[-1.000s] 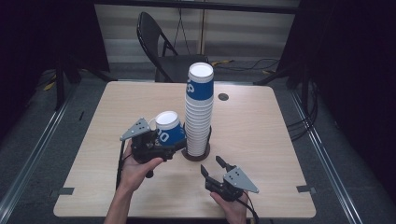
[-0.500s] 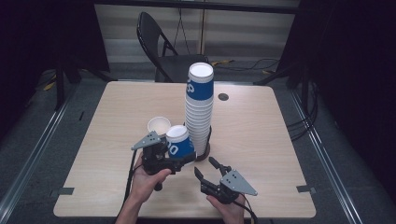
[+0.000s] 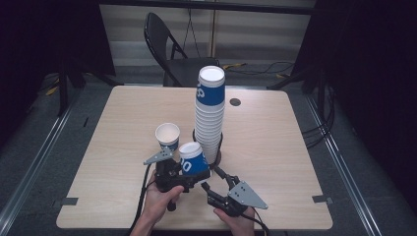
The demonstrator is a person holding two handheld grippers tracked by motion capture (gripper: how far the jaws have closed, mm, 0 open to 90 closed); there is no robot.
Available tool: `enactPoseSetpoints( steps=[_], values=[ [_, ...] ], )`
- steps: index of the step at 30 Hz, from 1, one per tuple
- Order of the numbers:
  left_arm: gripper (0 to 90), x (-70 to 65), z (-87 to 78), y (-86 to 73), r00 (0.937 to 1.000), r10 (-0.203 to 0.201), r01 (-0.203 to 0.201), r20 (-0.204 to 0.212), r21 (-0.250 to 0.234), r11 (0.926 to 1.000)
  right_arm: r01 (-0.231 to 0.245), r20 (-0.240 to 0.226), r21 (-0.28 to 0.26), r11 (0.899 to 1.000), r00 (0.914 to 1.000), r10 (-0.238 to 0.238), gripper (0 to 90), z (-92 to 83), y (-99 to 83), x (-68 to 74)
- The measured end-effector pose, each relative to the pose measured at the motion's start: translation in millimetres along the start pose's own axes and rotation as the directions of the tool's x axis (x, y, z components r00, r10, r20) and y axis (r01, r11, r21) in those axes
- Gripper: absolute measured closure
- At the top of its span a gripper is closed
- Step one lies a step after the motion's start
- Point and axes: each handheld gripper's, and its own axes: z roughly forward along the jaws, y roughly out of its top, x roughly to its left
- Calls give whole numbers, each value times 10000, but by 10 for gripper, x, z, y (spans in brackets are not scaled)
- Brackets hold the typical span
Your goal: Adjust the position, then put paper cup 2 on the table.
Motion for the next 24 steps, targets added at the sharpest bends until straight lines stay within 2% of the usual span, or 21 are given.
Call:
enactPoseSetpoints(
  steps=[3,7,10,12,21,24],
  values=[
    [194,17,12,-16,9991,-405,406,104,-82,9991,20,-94,-227,9997,10000,-22,420,3,5,19],
    [194,24,30,-35,9989,-445,445,150,5,9990,83,-143,-325,9994,9999,-87,445,12,17,33],
    [194,26,34,-42,9974,-705,705,176,-26,9975,98,-62,-437,9990,9999,-101,474,24,26,32],
    [193,36,56,-50,9941,-996,995,423,29,9950,100,-35,-519,9986,9999,-102,510,38,38,34],
    [193,-40,70,-94,9932,-911,906,720,94,9958,251,37,-814,9964,9997,-249,535,69,45,42],
    [193,-69,83,-120,9890,-1159,1154,919,109,9933,367,40,-885,9954,9993,-365,561,88,45,47]
  ],
)
